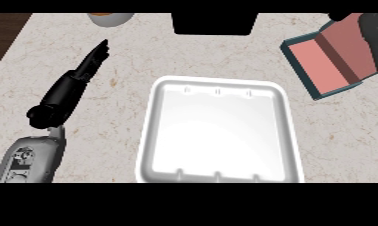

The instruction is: Pick the croissant from the tray and place it in the cardboard box

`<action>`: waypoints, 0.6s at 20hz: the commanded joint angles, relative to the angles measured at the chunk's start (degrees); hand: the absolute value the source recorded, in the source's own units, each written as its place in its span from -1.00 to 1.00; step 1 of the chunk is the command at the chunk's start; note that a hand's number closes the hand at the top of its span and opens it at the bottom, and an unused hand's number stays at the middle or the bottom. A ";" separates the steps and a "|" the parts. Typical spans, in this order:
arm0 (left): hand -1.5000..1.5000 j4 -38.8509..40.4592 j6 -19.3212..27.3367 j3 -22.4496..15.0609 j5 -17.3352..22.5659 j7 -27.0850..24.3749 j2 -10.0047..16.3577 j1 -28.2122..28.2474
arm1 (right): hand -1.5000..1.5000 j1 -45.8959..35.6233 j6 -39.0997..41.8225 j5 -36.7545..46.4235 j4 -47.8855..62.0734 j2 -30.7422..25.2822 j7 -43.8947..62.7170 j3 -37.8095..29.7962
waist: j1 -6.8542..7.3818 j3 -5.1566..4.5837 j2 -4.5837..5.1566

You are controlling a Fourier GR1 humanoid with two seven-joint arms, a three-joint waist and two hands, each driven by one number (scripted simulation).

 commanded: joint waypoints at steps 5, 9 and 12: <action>0.00 -2.51 0.85 -0.71 -1.03 1.07 -0.93 1.50 | 1.00 2.52 12.20 -2.86 7.99 -5.46 -6.98 -1.73 | 0.11 0.02 -0.16; 0.00 -1.92 0.63 -0.50 -1.15 0.54 -0.92 0.95 | -1.00 5.26 15.86 -5.27 10.23 -8.89 -11.10 -3.87 | -0.21 0.03 -0.22; 0.00 -1.07 2.30 -2.94 -3.32 0.45 -3.34 0.48 | -1.00 4.84 19.45 -6.44 11.20 -10.02 -18.24 -4.19 | 0.15 0.07 0.05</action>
